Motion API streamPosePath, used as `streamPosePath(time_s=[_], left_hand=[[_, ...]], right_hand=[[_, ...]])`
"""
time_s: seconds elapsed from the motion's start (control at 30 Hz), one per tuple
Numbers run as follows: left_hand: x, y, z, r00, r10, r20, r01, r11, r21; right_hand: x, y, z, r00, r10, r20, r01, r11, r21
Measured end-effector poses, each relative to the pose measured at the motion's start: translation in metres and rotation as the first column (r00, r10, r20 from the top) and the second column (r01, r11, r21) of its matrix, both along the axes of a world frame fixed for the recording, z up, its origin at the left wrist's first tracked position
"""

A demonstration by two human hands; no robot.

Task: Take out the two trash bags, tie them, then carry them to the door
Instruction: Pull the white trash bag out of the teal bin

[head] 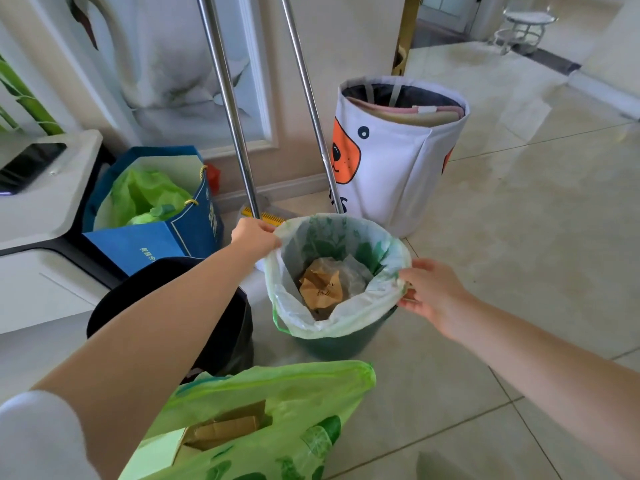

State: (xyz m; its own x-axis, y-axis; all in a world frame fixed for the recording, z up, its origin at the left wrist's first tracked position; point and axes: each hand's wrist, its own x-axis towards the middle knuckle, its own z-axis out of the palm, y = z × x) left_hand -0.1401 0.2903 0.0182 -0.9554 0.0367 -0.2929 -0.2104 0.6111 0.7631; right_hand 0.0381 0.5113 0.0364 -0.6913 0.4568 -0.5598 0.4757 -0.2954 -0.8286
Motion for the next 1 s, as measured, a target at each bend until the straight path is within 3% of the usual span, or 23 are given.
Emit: streamPosePath(time_s=[0.17, 0.33, 0.43, 0.53, 0.6, 0.73, 0.8, 1.0], left_hand=[[0.013, -0.008, 0.023, 0.995, 0.057, -0.078, -0.044, 0.986, 0.159], [0.027, -0.043, 0.023, 0.988, 0.12, -0.096, -0.116, 0.992, 0.043], [0.027, -0.058, 0.021, 0.992, 0.108, -0.065, -0.108, 0.994, 0.004], [0.028, -0.056, 0.024, 0.996, -0.062, 0.058, 0.059, 0.997, 0.052], [0.032, -0.051, 0.027, 0.974, -0.184, 0.133, 0.178, 0.982, 0.056], [0.033, -0.036, 0.033, 0.929, -0.368, 0.035, 0.366, 0.901, -0.233], [0.03, -0.029, 0.039, 0.947, -0.319, -0.044, 0.297, 0.918, -0.263], [0.022, -0.014, 0.075, 0.978, -0.082, -0.19, 0.07, 0.995, -0.068]], right_hand=[[0.009, -0.007, 0.023, 0.982, 0.134, -0.131, -0.119, 0.986, 0.117], [0.036, 0.002, 0.028, 0.99, 0.103, -0.095, -0.082, 0.976, 0.203], [0.05, 0.02, 0.023, 0.998, 0.044, -0.05, -0.035, 0.984, 0.174], [0.058, 0.035, 0.011, 0.999, 0.044, 0.024, -0.044, 0.999, 0.024], [0.06, 0.034, 0.013, 0.987, 0.126, 0.102, -0.127, 0.992, 0.012], [0.056, 0.029, 0.025, 0.949, 0.257, 0.183, -0.281, 0.953, 0.117], [0.048, 0.028, 0.033, 0.967, 0.227, 0.114, -0.24, 0.963, 0.121], [0.015, 0.025, 0.074, 0.982, 0.082, -0.169, -0.068, 0.994, 0.087]])
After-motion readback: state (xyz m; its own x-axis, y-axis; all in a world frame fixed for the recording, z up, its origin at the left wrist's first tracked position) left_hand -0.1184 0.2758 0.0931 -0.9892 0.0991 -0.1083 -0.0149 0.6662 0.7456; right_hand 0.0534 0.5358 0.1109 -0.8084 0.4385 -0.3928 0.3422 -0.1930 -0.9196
